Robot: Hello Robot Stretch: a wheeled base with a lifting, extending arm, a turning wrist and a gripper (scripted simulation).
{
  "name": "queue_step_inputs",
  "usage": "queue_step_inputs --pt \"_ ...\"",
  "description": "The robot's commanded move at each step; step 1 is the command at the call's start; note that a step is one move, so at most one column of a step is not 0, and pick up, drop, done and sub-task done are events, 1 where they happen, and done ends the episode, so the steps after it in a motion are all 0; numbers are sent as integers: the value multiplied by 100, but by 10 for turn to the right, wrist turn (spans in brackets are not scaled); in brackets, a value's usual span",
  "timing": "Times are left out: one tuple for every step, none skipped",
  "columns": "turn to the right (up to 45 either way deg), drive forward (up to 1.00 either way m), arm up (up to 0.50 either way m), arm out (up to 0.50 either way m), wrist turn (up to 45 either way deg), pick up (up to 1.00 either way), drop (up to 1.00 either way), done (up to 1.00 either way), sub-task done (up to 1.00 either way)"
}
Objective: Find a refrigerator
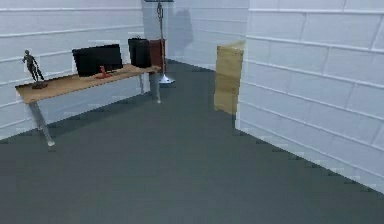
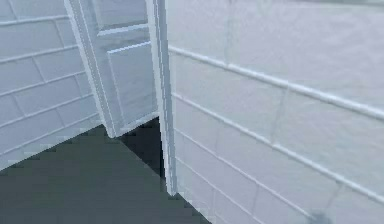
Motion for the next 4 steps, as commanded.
queue_step_inputs --pt "0 45 0 0 0 0 0 0 0" --pt "-420 0 0 0 0 0 0 0 0" --pt "-30 0 0 0 0 0 0 0 0" --pt "450 0 0 0 0 0 0 0 0"
